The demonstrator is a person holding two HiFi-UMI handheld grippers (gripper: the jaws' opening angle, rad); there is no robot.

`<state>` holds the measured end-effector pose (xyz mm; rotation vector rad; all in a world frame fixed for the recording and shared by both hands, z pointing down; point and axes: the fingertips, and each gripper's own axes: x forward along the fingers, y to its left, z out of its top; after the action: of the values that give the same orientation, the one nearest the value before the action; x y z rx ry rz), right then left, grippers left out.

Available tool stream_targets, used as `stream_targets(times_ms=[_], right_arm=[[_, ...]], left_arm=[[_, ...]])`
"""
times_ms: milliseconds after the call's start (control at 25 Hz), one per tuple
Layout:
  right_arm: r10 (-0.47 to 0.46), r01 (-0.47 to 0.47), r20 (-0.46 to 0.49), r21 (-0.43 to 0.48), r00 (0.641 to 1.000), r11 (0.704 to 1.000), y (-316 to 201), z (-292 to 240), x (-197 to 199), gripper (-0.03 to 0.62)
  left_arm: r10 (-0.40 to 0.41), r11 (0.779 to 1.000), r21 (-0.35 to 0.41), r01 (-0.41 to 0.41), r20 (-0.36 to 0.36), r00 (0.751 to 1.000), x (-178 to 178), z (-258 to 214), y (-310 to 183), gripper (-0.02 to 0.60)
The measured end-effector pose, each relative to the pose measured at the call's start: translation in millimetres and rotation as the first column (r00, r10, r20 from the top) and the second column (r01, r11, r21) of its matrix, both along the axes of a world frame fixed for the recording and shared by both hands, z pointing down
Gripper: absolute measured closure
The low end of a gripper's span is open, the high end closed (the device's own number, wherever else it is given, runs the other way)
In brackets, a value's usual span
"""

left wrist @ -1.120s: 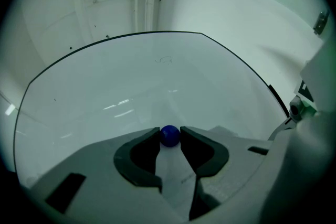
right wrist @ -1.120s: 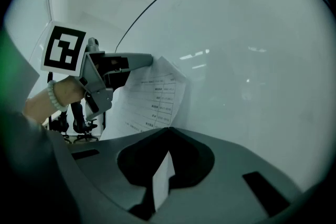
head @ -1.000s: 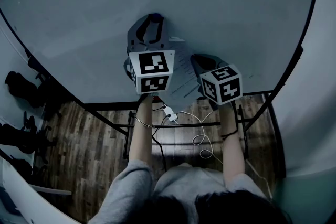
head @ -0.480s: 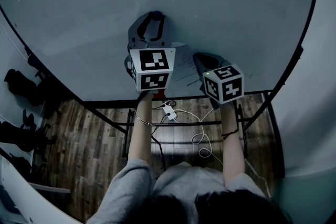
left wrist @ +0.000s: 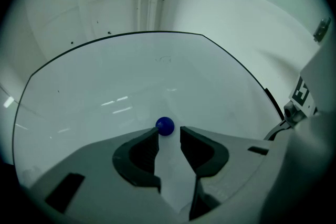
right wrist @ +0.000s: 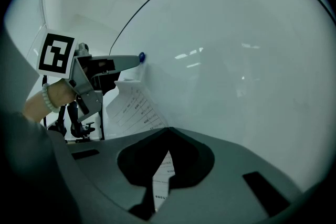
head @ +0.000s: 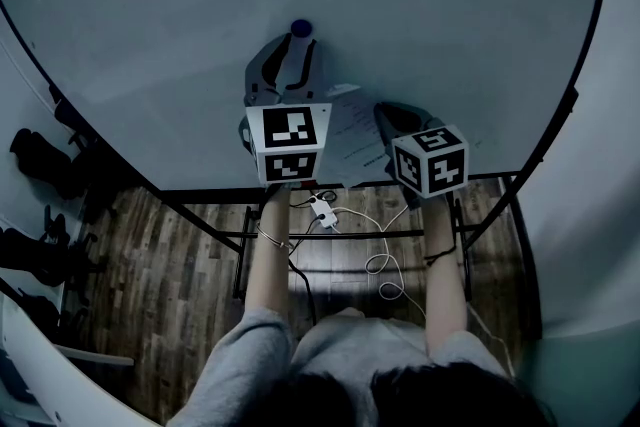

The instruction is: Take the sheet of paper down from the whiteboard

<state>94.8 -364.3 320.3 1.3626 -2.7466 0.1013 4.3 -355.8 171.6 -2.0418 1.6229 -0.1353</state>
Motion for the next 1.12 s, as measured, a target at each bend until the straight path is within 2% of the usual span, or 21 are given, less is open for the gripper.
stream_targets(times_ms=[560,800,1120], right_arm=[[0.038,-0.037,0.018,-0.023,0.999,0.999,5,19,25,0.594],[0.05,-0.049,0.034,-0.031,0.998,0.998,12,28,30,0.594],[0.053,-0.051,0.046,-0.048,0.998,0.998,20,40,32,0.594]], left_arm=[[0.008,0.992,-0.123,-0.021,-0.104,0.995,-18,42,12,0.483],[-0.002,0.982,-0.186,-0.025,-0.145,0.989,-29,66,24,0.555],[-0.033,0.968,-0.249,-0.018,-0.199,0.979,-51,91,37,0.575]])
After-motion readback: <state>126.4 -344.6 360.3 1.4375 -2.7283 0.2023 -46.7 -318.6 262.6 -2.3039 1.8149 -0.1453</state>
